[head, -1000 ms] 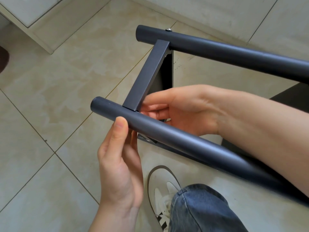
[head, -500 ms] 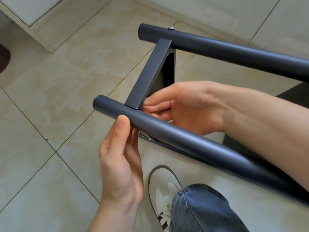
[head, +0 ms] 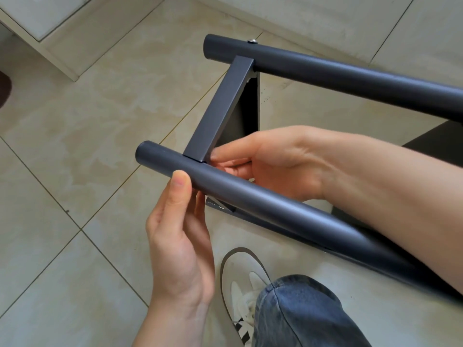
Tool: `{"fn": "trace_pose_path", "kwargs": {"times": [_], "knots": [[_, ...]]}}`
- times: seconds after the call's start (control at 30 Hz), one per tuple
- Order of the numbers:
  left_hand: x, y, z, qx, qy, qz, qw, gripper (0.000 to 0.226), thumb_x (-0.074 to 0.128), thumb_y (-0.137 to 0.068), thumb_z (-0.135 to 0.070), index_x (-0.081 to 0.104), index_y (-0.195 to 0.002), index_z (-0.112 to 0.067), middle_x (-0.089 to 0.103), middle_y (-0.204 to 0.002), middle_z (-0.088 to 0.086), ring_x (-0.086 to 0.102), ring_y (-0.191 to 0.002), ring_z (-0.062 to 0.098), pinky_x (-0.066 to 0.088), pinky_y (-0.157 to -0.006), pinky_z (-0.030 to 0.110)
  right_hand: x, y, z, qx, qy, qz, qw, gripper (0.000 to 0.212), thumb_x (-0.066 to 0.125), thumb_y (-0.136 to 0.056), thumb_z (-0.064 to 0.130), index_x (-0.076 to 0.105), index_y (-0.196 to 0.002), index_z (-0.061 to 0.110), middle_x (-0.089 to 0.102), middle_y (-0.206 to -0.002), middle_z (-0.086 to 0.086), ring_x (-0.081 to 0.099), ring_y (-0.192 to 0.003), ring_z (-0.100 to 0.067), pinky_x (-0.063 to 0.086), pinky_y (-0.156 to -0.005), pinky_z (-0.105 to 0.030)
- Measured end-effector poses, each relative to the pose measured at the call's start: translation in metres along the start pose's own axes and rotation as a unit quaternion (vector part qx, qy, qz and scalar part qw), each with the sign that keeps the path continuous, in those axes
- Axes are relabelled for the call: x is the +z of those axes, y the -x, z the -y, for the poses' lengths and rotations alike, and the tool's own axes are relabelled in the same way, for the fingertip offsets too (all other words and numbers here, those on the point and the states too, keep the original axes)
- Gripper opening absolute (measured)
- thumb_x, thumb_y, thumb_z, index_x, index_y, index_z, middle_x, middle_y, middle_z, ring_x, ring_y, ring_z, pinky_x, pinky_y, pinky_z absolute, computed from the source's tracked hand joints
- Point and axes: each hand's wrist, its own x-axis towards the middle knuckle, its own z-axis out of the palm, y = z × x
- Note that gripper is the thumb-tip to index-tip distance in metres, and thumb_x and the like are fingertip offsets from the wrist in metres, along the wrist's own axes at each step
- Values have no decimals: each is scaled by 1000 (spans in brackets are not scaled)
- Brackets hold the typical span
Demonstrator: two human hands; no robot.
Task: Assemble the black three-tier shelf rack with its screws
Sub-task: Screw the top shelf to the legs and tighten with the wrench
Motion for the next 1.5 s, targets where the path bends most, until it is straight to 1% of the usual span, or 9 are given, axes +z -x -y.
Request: {"fn": "trace_pose_path", "kwargs": {"times": [0.17,0.3,0.5,0.63,0.8,0.97,1.2,1.37,1.5], "knots": [[1,0,0,2,-2,8,1000,30,61,-82,-44,82,-87,-23,77,-95,0,71,-96,13,54,-89,23,2,-3,-3,-28,26,-18,999,40,59,-94,37,61,-60,18,59,-58,5,54,-51,-9,50,-56,-16],[1,1,-1,7,-7,13,1000,32,55,-89,-40,82,-84,-25,77,-91,-3,72,-92,10,54,-84,20,1,2,1,-29,-8,-6,1000,16,62,-90,23,61,-75,16,60,-58,3,57,-55,-12,53,-60,-20],[0,-1,0,-4,-2,1,1000,30,59,-85,-41,82,-88,-22,76,-97,3,71,-98,16,54,-92,25,2,-3,-2,-34,43,-27,998,37,59,-95,34,62,-62,18,58,-62,4,55,-57,-11,51,-61,-20],[0,0,-1,1,-5,9,1000,30,63,-79,-45,82,-86,-23,77,-96,2,71,-97,14,54,-90,23,3,1,2,-35,8,-10,999,17,60,-93,22,61,-78,15,60,-61,2,58,-51,-11,53,-55,-20],[1,0,0,2,-2,0,1000,31,56,-88,-39,82,-87,-22,76,-95,1,71,-96,14,55,-89,23,4,-3,-2,-36,68,-37,996,33,59,-96,35,61,-68,19,59,-63,3,55,-55,-9,52,-57,-18],[-1,-1,0,1,-11,2,1000,31,57,-88,-40,82,-88,-22,76,-98,3,71,-100,15,54,-92,25,4,3,2,-49,17,-25,998,15,61,-92,20,61,-77,16,60,-62,1,57,-50,-11,53,-53,-21],[-1,-1,0,1,-11,8,1000,33,64,-78,-46,82,-90,-22,76,-99,4,71,-100,18,53,-92,25,3,-2,-1,-59,68,-44,995,33,58,-96,34,61,-66,20,58,-60,5,55,-53,-9,51,-56,-19],[-2,-1,0,0,-14,5,1000,31,63,-80,-45,82,-88,-22,76,-99,3,70,-100,17,54,-94,26,2,2,2,-60,8,-3,998,18,59,-92,17,60,-74,16,58,-60,1,57,-54,-13,52,-58,-22],[-2,-2,2,0,-5,-9,1000,29,62,-82,-43,82,-88,-22,75,-99,2,69,-102,16,53,-98,27,3,-2,0,-38,31,-15,999,20,58,-96,26,61,-79,15,58,-67,1,56,-57,-11,51,-57,-18]]}}
